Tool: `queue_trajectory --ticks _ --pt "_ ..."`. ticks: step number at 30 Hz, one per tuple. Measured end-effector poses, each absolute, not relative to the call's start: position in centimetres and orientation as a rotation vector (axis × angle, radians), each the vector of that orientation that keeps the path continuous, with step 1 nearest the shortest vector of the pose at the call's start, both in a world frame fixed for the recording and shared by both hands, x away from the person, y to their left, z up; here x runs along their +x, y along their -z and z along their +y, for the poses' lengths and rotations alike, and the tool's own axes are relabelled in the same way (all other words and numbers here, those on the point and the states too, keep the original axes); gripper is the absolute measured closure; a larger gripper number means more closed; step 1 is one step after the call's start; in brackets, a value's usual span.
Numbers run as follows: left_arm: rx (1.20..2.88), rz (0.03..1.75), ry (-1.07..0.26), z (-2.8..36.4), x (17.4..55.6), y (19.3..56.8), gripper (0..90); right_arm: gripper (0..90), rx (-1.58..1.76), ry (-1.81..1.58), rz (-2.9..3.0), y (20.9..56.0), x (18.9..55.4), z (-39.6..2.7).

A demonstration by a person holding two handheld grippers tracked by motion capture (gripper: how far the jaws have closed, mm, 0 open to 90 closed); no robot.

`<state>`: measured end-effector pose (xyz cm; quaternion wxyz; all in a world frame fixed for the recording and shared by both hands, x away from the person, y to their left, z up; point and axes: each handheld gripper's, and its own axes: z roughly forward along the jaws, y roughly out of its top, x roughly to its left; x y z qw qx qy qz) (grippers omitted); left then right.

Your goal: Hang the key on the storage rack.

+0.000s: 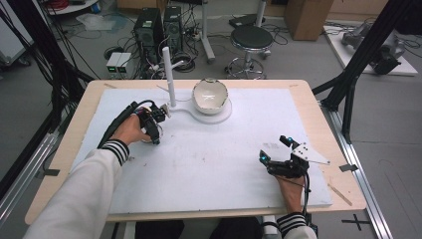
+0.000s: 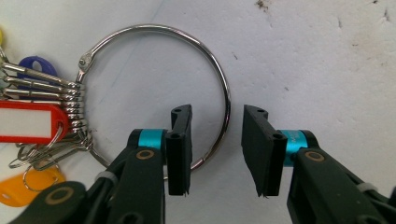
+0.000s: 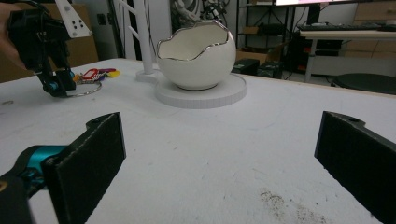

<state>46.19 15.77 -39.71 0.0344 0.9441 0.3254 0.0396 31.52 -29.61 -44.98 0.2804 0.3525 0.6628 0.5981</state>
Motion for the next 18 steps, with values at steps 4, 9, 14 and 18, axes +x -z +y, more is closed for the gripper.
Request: queue_trajectory --ticks 4,9,14,18 --pt "2.905 1.009 -0.128 15.69 46.23 39.75 65.3 1.3 0.945 -1.603 1.777 44.98 31.52 -29.61" --pt "2.901 1.018 -0.136 15.51 46.19 40.04 66.2 1.3 0.954 -1.606 1.776 44.99 31.48 -29.55" --pt "2.921 1.01 -0.128 15.48 46.3 40.16 69.8 1.4 0.953 -1.606 1.776 44.99 31.49 -29.55" --pt "2.921 1.018 -0.127 15.44 46.3 40.21 71.9 1.4 0.948 -1.605 1.777 44.98 31.52 -29.61"
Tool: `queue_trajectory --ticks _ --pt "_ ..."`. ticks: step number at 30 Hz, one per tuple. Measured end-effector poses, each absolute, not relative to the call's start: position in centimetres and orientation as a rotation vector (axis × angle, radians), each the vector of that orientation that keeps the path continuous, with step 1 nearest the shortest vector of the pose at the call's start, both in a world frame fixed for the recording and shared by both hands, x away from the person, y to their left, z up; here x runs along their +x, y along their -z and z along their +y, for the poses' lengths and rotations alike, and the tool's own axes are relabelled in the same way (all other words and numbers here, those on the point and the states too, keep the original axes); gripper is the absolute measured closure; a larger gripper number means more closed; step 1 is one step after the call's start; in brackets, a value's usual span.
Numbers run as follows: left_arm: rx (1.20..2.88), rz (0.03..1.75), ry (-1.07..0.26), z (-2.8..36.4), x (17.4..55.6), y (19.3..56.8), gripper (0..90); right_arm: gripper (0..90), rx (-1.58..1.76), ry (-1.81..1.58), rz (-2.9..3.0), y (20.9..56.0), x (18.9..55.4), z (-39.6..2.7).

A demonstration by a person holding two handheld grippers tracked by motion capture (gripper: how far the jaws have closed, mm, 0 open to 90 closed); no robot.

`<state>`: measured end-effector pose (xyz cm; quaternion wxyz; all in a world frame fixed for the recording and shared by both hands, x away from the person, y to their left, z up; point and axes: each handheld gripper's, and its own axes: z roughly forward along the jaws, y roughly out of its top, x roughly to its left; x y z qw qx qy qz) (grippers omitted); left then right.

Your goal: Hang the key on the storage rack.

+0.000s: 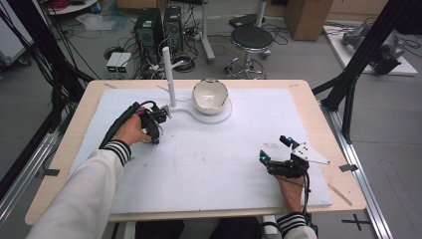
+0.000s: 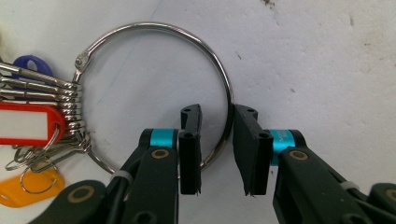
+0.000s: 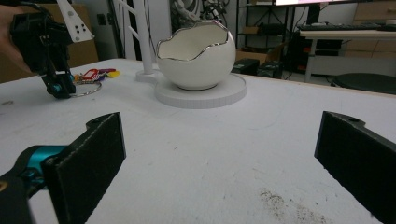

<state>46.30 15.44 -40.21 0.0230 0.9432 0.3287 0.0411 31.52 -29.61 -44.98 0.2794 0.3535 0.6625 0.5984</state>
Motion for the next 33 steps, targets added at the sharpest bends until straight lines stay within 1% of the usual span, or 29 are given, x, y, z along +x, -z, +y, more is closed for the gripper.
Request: queue_trajectory --ticks 6,9,15,21,31,33 --pt "2.926 1.012 -0.114 15.45 46.32 40.19 74.5 1.4 0.948 -1.604 1.777 44.98 31.51 -29.61" --pt "2.911 1.025 -0.107 15.37 46.24 40.28 77.6 1.4 0.955 -1.606 1.776 44.99 31.48 -29.54" --pt "2.909 1.03 -0.098 15.38 46.25 40.27 78.8 1.4 0.948 -1.605 1.775 44.99 31.51 -29.55" --pt "2.902 1.034 -0.086 15.34 46.22 40.31 84.0 1.4 0.953 -1.605 1.775 44.99 31.49 -29.55" --pt "2.911 0.993 -0.085 15.55 46.25 40.12 85.1 1.4 0.945 -1.603 1.776 44.99 31.52 -29.56" --pt "2.879 0.978 -0.1 15.84 46.18 39.55 85.2 1.4 0.948 -1.605 1.775 44.99 31.51 -29.55"
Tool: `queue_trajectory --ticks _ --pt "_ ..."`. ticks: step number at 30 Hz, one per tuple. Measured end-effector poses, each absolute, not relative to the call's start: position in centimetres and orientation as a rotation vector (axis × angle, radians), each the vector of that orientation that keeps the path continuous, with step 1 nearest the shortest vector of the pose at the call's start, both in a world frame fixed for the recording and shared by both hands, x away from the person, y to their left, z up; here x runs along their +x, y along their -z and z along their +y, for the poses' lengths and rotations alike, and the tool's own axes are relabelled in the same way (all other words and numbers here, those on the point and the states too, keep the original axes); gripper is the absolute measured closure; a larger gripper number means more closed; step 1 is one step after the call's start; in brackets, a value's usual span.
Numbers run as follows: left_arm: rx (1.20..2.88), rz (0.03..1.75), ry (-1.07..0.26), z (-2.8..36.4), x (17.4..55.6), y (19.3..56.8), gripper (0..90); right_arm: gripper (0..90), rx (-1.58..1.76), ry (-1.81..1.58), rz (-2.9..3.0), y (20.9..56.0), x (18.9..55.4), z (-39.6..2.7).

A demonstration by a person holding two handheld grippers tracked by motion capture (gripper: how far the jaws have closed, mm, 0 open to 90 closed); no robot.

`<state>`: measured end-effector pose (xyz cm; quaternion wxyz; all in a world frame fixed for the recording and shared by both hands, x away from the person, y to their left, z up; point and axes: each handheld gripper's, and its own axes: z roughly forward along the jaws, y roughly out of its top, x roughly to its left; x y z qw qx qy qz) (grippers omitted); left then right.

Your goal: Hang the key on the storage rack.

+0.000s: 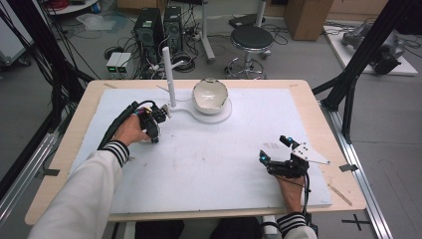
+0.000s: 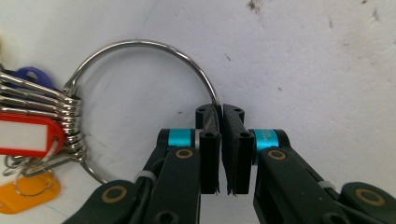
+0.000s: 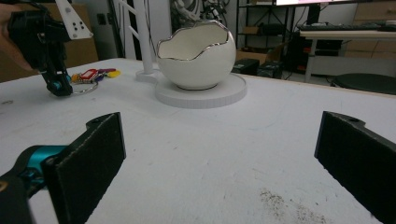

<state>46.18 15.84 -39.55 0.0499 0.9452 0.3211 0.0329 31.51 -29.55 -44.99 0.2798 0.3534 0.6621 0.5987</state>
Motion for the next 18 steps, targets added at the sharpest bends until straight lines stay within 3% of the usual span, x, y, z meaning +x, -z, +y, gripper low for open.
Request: queue_trajectory --ticks 18 --pt "2.656 0.867 -0.249 19.3 44.9 34.8 87.0 1.4 0.946 -1.604 1.774 45.0 31.5 -29.5"
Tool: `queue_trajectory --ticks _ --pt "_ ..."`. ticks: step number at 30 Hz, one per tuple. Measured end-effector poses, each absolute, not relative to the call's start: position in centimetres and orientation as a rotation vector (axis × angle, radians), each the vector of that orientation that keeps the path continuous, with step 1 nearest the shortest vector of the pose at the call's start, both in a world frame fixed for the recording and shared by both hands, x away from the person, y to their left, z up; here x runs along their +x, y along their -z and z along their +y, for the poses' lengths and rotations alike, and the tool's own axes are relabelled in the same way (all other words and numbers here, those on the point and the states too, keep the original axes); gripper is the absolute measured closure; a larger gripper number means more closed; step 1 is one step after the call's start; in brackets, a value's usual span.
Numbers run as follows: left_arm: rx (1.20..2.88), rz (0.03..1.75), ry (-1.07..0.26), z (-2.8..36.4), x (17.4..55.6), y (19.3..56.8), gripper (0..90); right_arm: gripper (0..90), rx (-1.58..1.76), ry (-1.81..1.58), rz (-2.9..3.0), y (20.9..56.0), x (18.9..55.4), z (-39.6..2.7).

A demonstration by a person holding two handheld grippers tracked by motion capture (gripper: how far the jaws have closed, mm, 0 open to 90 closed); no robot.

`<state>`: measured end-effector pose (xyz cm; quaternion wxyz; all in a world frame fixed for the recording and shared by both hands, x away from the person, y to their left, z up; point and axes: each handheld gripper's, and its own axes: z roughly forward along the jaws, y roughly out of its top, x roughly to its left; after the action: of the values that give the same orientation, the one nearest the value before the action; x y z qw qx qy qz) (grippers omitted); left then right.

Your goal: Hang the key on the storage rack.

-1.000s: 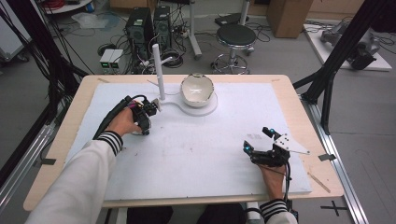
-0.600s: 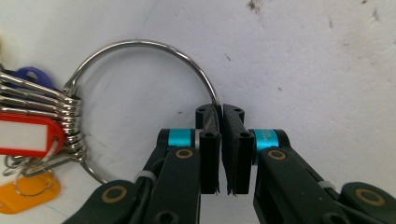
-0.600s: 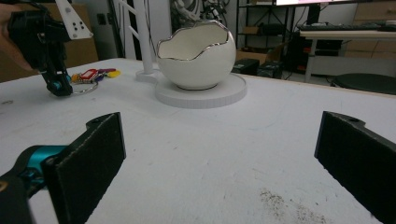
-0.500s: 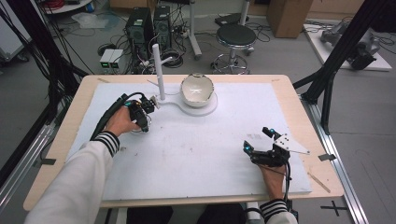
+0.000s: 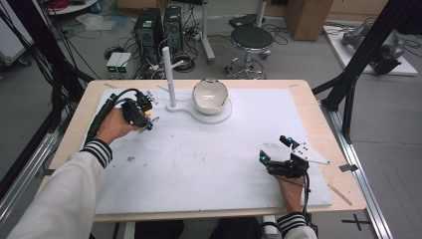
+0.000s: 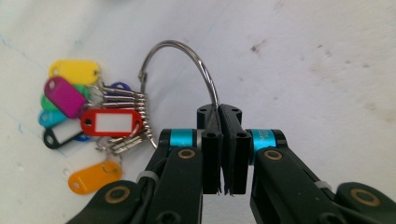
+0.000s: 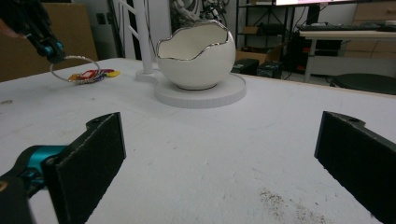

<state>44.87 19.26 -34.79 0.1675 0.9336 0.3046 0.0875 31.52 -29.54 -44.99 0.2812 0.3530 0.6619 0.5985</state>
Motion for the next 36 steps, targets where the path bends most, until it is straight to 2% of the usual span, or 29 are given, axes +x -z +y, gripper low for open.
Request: queue_trajectory --ticks 11,21,36 --pt "2.471 0.755 -0.313 20.8 43.9 32.2 87.4 1.4 0.946 -1.6 1.774 45.0 31.5 -29.5" --pt "2.378 0.643 -0.398 21.2 43.6 30.9 87.6 1.4 0.946 -1.6 1.774 45.0 31.5 -29.5" --pt "2.213 0.627 -0.446 22.1 43.9 29.4 87.6 1.4 0.949 -1.602 1.771 45.0 31.5 -29.5"
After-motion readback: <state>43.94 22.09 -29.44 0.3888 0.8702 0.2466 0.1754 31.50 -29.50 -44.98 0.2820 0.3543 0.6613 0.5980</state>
